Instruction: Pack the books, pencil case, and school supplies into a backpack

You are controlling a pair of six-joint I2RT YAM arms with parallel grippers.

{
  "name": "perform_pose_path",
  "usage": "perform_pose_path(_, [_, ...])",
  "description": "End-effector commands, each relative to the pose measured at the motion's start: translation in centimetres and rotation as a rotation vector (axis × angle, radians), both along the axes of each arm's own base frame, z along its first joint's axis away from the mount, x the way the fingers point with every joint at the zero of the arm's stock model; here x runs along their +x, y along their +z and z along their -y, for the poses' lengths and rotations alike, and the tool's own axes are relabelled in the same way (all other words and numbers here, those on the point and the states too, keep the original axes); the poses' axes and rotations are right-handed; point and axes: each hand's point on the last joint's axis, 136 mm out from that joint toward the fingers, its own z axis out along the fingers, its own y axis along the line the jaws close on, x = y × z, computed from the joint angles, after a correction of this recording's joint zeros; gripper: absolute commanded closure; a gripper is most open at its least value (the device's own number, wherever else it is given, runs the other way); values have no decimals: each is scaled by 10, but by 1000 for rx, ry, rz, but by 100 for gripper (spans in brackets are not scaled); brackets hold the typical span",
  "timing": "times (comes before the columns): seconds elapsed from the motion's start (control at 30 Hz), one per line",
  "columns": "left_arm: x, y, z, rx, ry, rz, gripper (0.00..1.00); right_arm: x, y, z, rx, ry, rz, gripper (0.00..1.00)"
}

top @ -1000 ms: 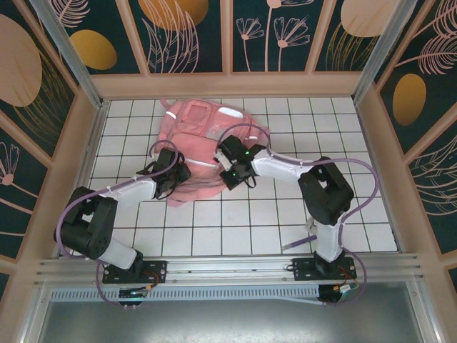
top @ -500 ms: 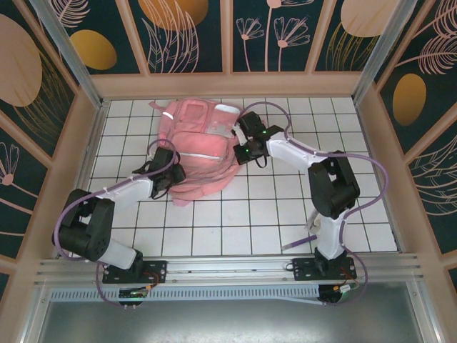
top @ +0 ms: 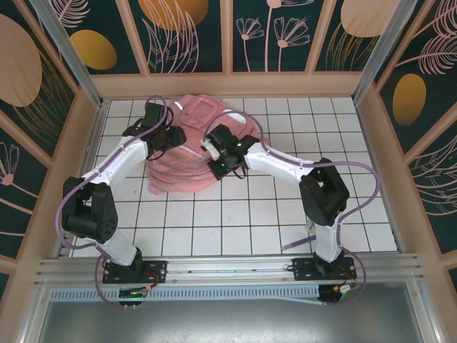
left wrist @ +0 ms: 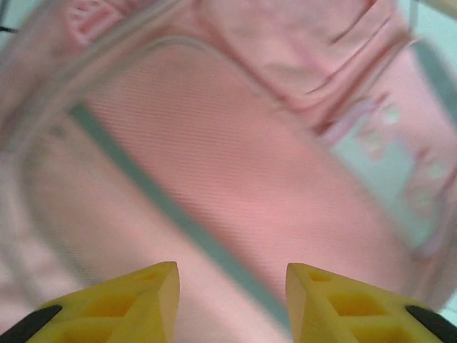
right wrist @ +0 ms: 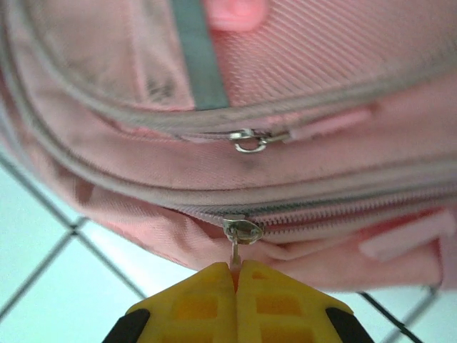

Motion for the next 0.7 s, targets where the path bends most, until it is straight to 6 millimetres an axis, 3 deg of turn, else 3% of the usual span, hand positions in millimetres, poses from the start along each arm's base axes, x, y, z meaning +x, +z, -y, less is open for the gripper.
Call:
perform_pose_path(0.0, [-12, -14, 31, -87, -7, -70, 57, -22, 10, -27, 78, 76, -50, 100])
perform_pose_path(0.1, [-23, -35, 43, -126, 23, -91, 57, -32, 4, -33, 93, 90, -80, 100])
perform_pose_path(0.23, [-46, -94, 18, -38, 122, -180, 57, -37, -5, -28, 66, 81, -92, 100])
perform_pose_path(0.33, [-66, -127, 5, 16, 138, -225, 57, -34, -18, -13, 15, 53, -87, 100])
perform_pose_path(0.5, [-91, -164, -14, 128, 119, -300, 57, -9, -41, 26, -84, -71, -71, 100])
perform_pose_path(0.67, [-111, -182, -26, 179, 115, -339, 57, 23, -34, 65, -96, -224, -30, 100])
